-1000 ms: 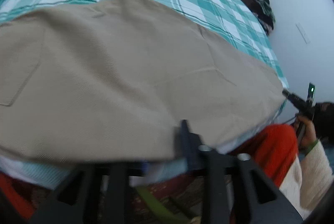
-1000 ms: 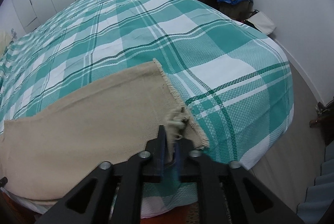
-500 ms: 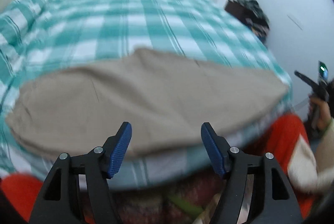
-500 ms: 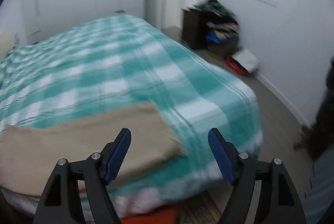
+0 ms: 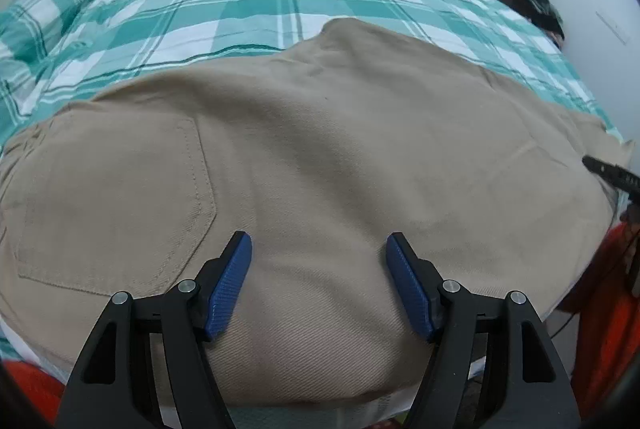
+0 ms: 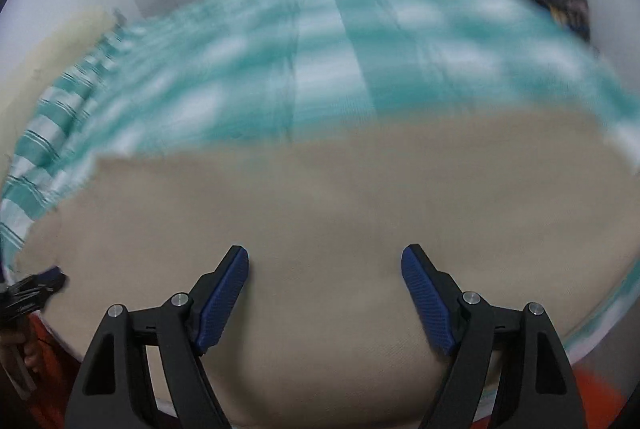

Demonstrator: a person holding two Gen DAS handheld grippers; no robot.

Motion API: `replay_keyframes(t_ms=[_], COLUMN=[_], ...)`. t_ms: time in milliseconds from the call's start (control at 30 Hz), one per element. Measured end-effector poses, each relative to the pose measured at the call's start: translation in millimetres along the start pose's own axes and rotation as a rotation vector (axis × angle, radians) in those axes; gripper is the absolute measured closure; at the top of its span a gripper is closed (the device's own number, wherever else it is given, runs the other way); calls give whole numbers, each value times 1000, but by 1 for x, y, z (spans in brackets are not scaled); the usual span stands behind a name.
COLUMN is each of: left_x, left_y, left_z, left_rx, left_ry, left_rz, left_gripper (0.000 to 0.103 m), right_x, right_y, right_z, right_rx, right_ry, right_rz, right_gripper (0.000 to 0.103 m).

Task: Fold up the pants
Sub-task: 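Press both tools onto the pants to smooth them flat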

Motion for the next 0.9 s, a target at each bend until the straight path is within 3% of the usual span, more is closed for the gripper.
replay_keyframes(t_ms=[167,900], left_x=[5,5], left_y=[-2,3], left_z=[-1,-1], left_rx=[-17,0], left_ry=[0,4], left_rz=[11,-1], left_gripper=[27,27], right_x=[9,13], right_y=[3,2], right_z=[0,-1], right_rx=[7,-12], right_ry=[10,47], right_rz=[-34,9], right_gripper=[16,13])
Point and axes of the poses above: each gripper's, at about its wrist camera, not at the fingertips, and x roughly the way its jaws point, y to its right, z to its underside, the point moved 7 cm from there along x, roughly the way its jaws point, and after that the axes turned 11 degrees about -y, right-handed, at the moved point
